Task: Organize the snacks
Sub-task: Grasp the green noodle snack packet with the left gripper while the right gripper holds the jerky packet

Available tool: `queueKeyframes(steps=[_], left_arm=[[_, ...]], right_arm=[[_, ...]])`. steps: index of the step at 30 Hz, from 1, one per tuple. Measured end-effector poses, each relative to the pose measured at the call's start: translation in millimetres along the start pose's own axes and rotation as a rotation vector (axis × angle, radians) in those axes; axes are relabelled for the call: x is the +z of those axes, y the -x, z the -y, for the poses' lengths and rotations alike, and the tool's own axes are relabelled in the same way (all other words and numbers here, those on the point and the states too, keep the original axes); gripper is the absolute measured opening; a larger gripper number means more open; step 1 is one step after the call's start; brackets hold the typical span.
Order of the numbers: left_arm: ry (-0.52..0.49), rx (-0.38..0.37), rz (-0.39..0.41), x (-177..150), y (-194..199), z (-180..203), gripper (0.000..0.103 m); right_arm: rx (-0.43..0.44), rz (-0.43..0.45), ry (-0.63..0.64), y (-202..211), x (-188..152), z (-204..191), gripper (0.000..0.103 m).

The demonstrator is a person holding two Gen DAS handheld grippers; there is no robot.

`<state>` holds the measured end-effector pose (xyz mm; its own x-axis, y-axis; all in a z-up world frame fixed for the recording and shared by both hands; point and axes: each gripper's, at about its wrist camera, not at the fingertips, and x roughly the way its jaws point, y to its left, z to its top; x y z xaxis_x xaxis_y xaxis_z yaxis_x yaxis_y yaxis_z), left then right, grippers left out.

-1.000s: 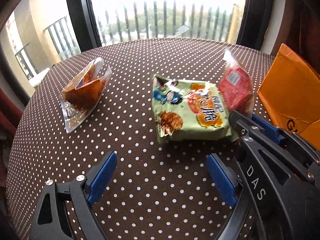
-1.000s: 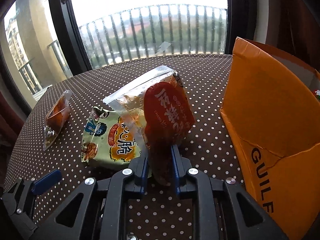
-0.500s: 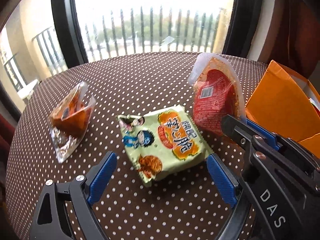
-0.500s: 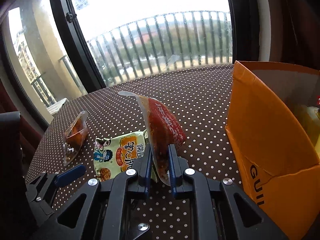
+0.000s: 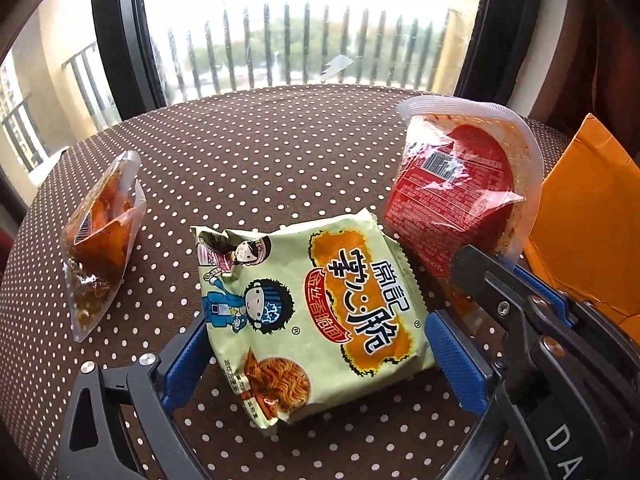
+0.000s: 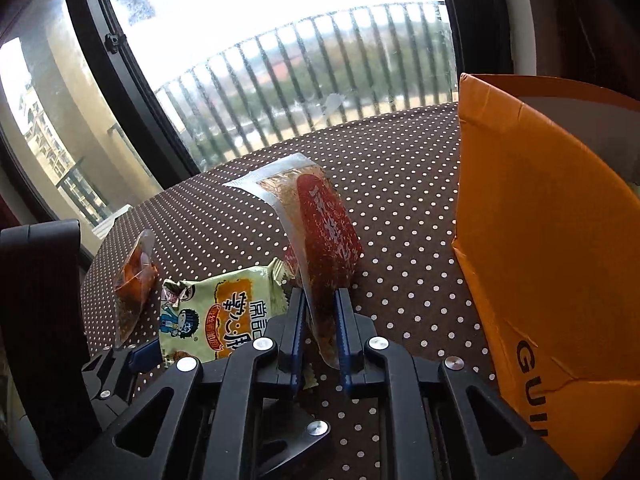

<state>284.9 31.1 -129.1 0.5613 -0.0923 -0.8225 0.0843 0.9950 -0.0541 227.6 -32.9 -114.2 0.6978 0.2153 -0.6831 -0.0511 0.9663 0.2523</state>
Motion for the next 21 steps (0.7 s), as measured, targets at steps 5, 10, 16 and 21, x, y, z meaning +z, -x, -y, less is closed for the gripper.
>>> queueKeyframes(steps=[5,10,16,21], left_arm=[[0.009,0.017,0.037,-8,4,1,0.095],[0.048,0.031,0.038,-10,8,-5,0.093],[0.103,0.069,0.045,-12,10,-19,0.092],[0.111,0.078,0.051,-13,10,-23,0.092]], right_arm=[[0.020,-0.008,-0.014,-9,4,3,0.018],[-0.020,-0.028,0.004,-13,6,-3,0.066],[-0.013,-0.015,-0.023,-21,7,-10,0.082],[-0.062,0.037,0.008,-29,8,-24,0.082]])
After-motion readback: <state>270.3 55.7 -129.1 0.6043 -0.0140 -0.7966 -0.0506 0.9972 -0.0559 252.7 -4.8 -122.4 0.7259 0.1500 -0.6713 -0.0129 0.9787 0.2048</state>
